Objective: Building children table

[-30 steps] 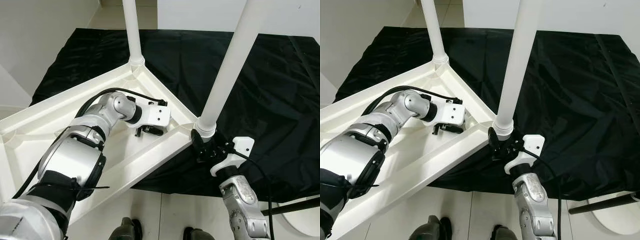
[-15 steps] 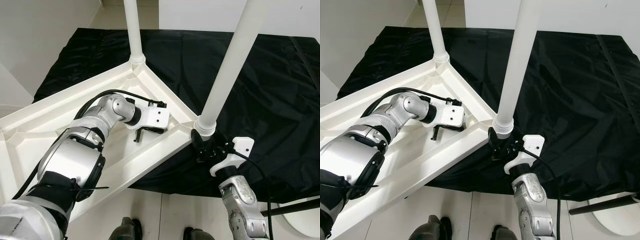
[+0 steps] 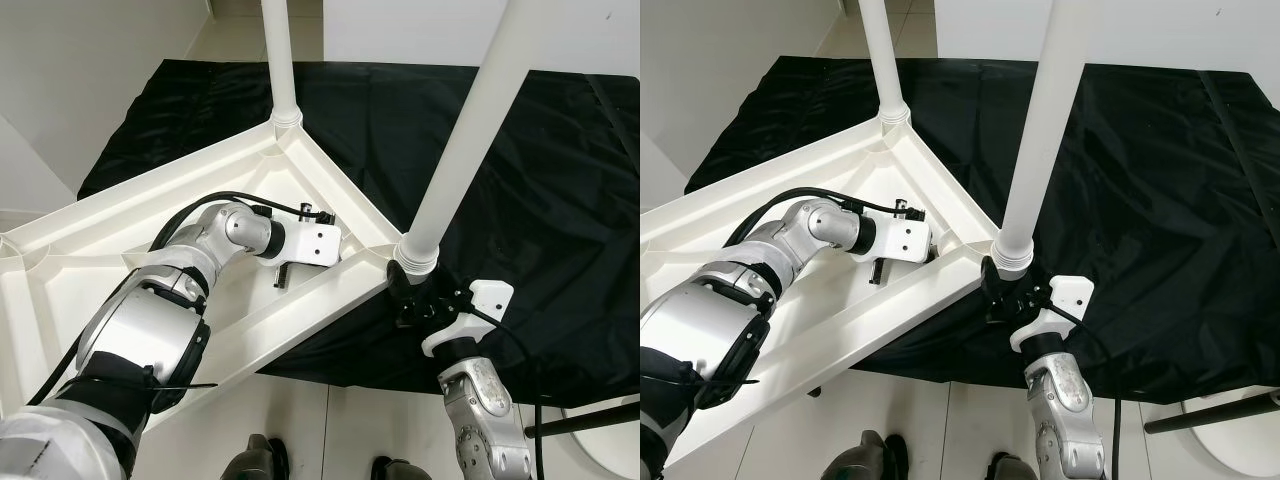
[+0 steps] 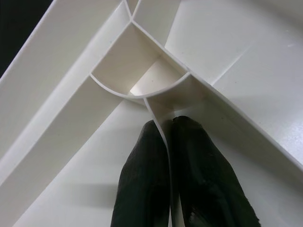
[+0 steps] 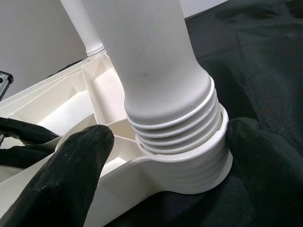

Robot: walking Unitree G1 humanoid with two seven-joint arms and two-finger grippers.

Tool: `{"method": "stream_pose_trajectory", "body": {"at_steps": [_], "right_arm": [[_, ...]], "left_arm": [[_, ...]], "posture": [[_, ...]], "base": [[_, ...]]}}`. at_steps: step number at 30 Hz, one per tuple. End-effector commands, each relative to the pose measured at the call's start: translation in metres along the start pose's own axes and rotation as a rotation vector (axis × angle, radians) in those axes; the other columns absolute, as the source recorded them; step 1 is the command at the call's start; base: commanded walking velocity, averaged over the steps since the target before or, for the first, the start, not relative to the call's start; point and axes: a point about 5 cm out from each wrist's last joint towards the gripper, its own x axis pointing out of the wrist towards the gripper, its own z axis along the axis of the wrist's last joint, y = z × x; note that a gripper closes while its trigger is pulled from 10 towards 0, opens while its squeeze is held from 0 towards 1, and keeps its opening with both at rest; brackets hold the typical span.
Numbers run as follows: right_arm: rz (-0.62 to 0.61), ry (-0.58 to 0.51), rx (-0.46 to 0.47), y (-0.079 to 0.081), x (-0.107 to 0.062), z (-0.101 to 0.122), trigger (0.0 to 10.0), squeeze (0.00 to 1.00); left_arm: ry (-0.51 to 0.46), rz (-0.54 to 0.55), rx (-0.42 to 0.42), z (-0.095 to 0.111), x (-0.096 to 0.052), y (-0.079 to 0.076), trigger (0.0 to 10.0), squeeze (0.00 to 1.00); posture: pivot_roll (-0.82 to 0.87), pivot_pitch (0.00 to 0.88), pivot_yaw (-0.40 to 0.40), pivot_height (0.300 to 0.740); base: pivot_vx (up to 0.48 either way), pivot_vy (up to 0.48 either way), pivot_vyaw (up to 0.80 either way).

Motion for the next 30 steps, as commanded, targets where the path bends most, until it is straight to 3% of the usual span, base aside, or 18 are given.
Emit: {"method": "stream_pose_trajectory", "body": {"at_steps": [1, 4, 5, 11, 12, 16, 17, 18, 25, 26, 30], "right_arm": [[0.102, 0.053, 0.037, 0.022, 0.002, -0.011, 10.0, 0.00], [0.110, 0.058, 0.042, 0.024, 0.003, -0.013, 10.0, 0.00], [0.113, 0.060, 0.043, 0.025, 0.002, -0.013, 10.0, 0.00], [0.116, 0.060, 0.045, 0.025, 0.002, -0.014, 10.0, 0.00], [0.116, 0.061, 0.045, 0.025, 0.001, -0.014, 10.0, 0.00], [0.116, 0.066, 0.046, 0.026, 0.000, -0.015, 10.0, 0.00], [0.117, 0.068, 0.047, 0.026, 0.000, -0.015, 10.0, 0.00], [0.119, 0.069, 0.047, 0.027, 0.000, -0.016, 10.0, 0.00], [0.122, 0.070, 0.051, 0.028, 0.000, -0.016, 10.0, 0.00], [0.126, 0.072, 0.052, 0.028, 0.001, -0.017, 10.0, 0.00], [0.132, 0.075, 0.054, 0.030, 0.002, -0.018, 10.0, 0.00]], "left_arm": [[-0.121, -0.021, 0.079, 0.023, 0.019, -0.009, 0.0, 0.00], [-0.130, -0.052, 0.072, 0.023, 0.021, -0.013, 0.0, 0.00], [-0.115, -0.049, 0.067, 0.022, 0.022, -0.013, 10.0, 0.00], [-0.095, -0.042, 0.039, 0.019, 0.023, -0.013, 10.0, 0.00], [-0.096, -0.042, 0.020, 0.019, 0.022, -0.012, 10.0, 1.00], [-0.098, -0.081, -0.027, 0.016, 0.020, -0.013, 10.0, 1.00], [-0.086, -0.083, -0.029, 0.015, 0.019, -0.013, 10.0, 0.66], [-0.074, -0.087, -0.019, 0.013, 0.019, -0.013, 10.0, 0.00], [-0.026, -0.064, -0.047, 0.005, 0.014, -0.013, 10.0, 0.00], [0.006, -0.045, -0.076, -0.003, 0.006, -0.010, 10.0, 0.00], [0.039, -0.026, -0.085, -0.009, 0.000, -0.006, 10.0, 0.00]], "posture": [[-0.01, 0.169, 0.112, 0.740], [0.00, 0.171, 0.110, 0.740], [0.00, 0.172, 0.110, 0.740], [0.00, 0.172, 0.110, 0.740], [0.00, 0.173, 0.110, 0.740], [0.00, 0.172, 0.108, 0.740], [0.00, 0.171, 0.108, 0.740], [0.00, 0.171, 0.106, 0.740], [0.01, 0.166, 0.102, 0.740], [0.01, 0.164, 0.101, 0.740], [0.02, 0.161, 0.096, 0.740]], "base": [[0.000, 0.000, 0.00], [0.000, 0.000, 0.00], [0.000, 0.000, 0.00], [0.000, 0.000, 0.00], [0.000, 0.000, 0.00], [0.000, 0.000, 0.00], [0.000, 0.000, 0.00], [0.000, 0.000, 0.00], [0.000, 0.000, 0.00], [0.000, 0.000, 0.00], [0.000, 0.000, 0.00]]}}
